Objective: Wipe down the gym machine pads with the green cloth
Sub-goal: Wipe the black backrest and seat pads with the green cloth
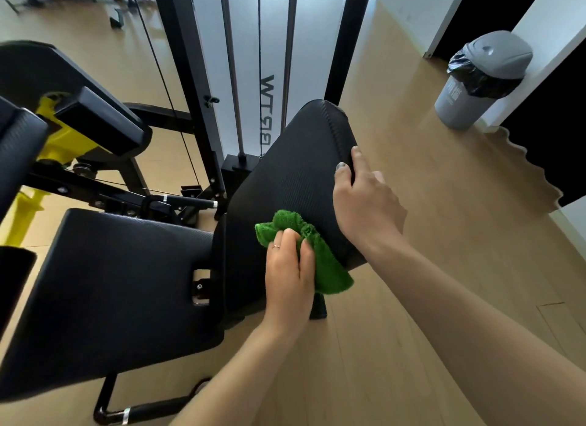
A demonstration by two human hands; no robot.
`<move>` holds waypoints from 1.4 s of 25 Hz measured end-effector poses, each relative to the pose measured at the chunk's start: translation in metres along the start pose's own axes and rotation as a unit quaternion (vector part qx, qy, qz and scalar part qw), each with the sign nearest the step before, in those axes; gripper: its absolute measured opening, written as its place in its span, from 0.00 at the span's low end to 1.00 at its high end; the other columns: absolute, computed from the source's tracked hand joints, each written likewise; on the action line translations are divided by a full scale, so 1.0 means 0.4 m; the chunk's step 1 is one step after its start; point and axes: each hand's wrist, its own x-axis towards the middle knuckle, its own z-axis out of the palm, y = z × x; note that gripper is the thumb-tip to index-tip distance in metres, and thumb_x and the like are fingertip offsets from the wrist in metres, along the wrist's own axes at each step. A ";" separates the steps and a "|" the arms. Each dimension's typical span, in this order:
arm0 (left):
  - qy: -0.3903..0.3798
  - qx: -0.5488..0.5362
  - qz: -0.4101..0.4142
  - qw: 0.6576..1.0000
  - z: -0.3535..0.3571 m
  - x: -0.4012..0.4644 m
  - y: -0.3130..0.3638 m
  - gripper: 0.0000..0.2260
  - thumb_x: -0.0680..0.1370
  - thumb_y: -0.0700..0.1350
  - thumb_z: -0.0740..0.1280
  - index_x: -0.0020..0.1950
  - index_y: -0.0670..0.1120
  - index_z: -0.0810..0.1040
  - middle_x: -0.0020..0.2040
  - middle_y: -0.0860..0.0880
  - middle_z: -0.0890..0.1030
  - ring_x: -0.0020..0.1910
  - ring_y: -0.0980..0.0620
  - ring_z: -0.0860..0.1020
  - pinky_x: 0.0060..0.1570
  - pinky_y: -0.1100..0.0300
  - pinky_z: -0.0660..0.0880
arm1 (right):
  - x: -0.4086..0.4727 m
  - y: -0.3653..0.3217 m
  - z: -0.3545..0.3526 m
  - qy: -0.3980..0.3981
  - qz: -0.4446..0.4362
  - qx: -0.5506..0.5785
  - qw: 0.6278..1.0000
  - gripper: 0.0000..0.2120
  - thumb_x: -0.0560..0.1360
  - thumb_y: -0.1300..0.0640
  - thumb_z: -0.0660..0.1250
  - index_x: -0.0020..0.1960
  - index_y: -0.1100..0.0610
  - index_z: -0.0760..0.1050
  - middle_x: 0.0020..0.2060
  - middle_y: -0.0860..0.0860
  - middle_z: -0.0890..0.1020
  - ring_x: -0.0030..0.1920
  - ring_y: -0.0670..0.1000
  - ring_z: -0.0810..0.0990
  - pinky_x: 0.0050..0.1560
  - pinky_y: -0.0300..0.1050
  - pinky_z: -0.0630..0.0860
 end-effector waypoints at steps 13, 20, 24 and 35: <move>0.012 0.053 -0.100 0.994 0.020 0.448 -0.068 0.16 0.85 0.45 0.55 0.37 0.48 0.62 0.36 0.50 0.68 0.36 0.51 0.67 0.42 0.52 0.65 | 0.047 -0.010 0.004 0.025 0.006 -0.004 1.000 0.25 0.83 0.39 0.51 0.79 0.40 0.57 0.65 0.53 0.76 0.63 0.57 0.75 0.61 0.56 0.68; 0.018 0.001 -0.039 0.999 -0.014 -0.050 -0.046 0.12 0.82 0.48 0.56 0.38 0.54 0.62 0.39 0.54 0.68 0.40 0.51 0.69 0.41 0.61 0.66 | 0.015 -0.006 0.003 0.014 0.008 0.005 1.000 0.26 0.82 0.39 0.51 0.80 0.39 0.56 0.67 0.54 0.75 0.65 0.59 0.74 0.64 0.58 0.67; 0.010 -0.044 -0.033 0.998 -0.008 0.075 -0.088 0.13 0.81 0.52 0.56 0.38 0.52 0.63 0.37 0.52 0.68 0.38 0.50 0.68 0.40 0.51 0.67 | 0.031 -0.005 0.011 0.043 0.012 0.010 0.999 0.25 0.82 0.38 0.53 0.79 0.38 0.60 0.66 0.53 0.77 0.64 0.58 0.75 0.63 0.58 0.68; 0.037 -0.002 0.016 0.999 0.027 0.090 0.033 0.12 0.82 0.47 0.58 0.38 0.49 0.65 0.37 0.51 0.70 0.38 0.50 0.69 0.40 0.52 0.67 | 0.028 -0.001 -0.009 0.030 0.039 0.094 0.994 0.24 0.81 0.37 0.49 0.74 0.38 0.68 0.69 0.45 0.77 0.69 0.54 0.73 0.66 0.53 0.65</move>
